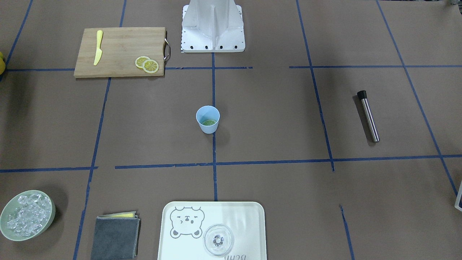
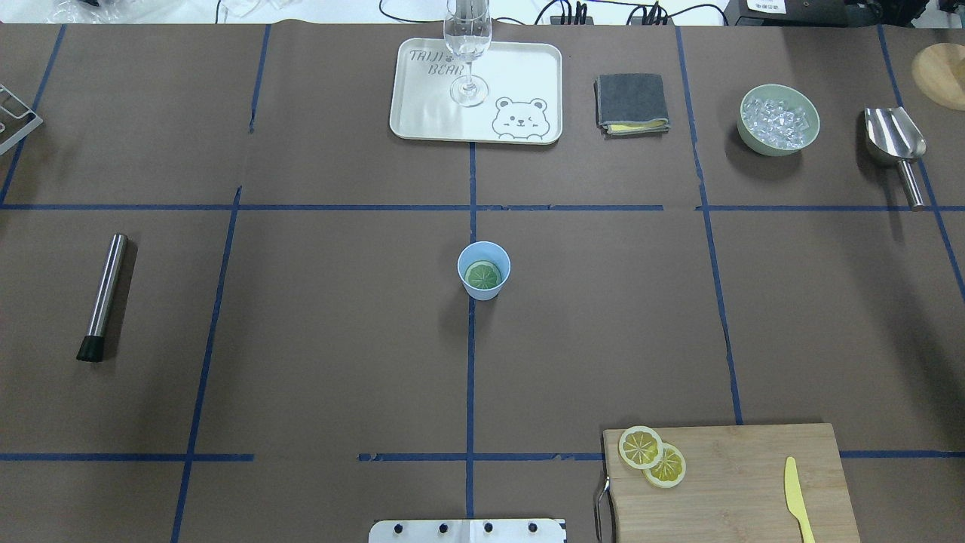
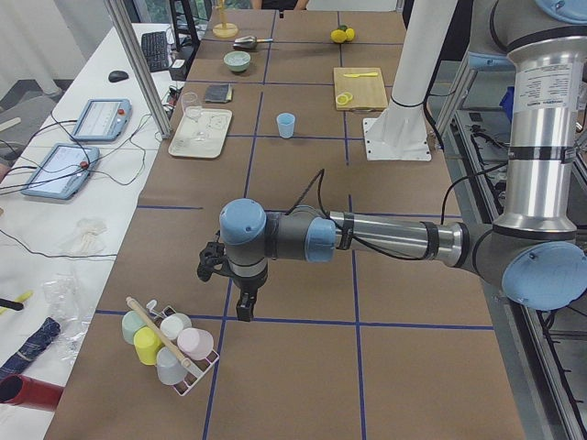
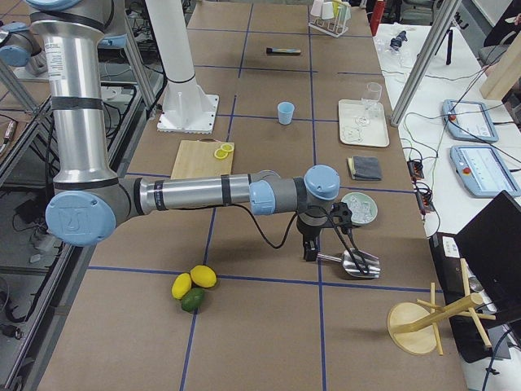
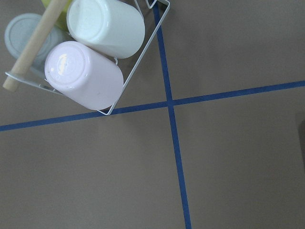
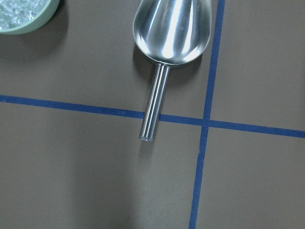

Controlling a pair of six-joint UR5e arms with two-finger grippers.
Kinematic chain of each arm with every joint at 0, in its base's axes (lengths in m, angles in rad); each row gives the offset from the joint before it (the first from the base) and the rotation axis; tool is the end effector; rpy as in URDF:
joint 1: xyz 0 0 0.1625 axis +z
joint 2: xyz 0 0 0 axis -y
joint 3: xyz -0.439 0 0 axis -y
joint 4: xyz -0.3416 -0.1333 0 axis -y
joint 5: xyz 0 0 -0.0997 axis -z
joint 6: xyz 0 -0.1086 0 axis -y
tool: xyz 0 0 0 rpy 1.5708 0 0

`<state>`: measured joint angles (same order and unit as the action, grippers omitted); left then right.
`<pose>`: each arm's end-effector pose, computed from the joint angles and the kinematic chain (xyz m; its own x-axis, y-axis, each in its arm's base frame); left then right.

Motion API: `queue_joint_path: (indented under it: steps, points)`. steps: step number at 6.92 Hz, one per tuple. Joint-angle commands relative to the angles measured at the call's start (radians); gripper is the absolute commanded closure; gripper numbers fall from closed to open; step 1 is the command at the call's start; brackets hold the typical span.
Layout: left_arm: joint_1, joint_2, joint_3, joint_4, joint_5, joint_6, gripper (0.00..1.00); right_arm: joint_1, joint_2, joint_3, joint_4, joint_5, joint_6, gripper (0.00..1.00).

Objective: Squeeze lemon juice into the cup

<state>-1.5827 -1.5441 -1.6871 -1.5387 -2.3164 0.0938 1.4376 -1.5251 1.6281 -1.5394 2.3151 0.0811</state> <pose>-0.0648 -0.4319 0.6447 0.7330 0.1236 -0.6689 -0.0570 0.9911 0.1207 -0.0031 -0.4731 0.6317 0.7253 -0.1075 0.6800 0.0731 0.9942 0.0792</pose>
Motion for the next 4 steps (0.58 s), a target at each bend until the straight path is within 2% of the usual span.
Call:
queue_joint_path:
  steps: [1,4]
  points:
    - [0.001,-0.001,0.029,-0.114,0.011,-0.006,0.00,0.001,-0.006,0.001,0.013,0.001,-0.009,0.00]
    - [0.000,-0.002,0.004,-0.078,-0.001,0.003,0.00,0.001,-0.001,0.001,0.012,0.015,0.003,0.00]
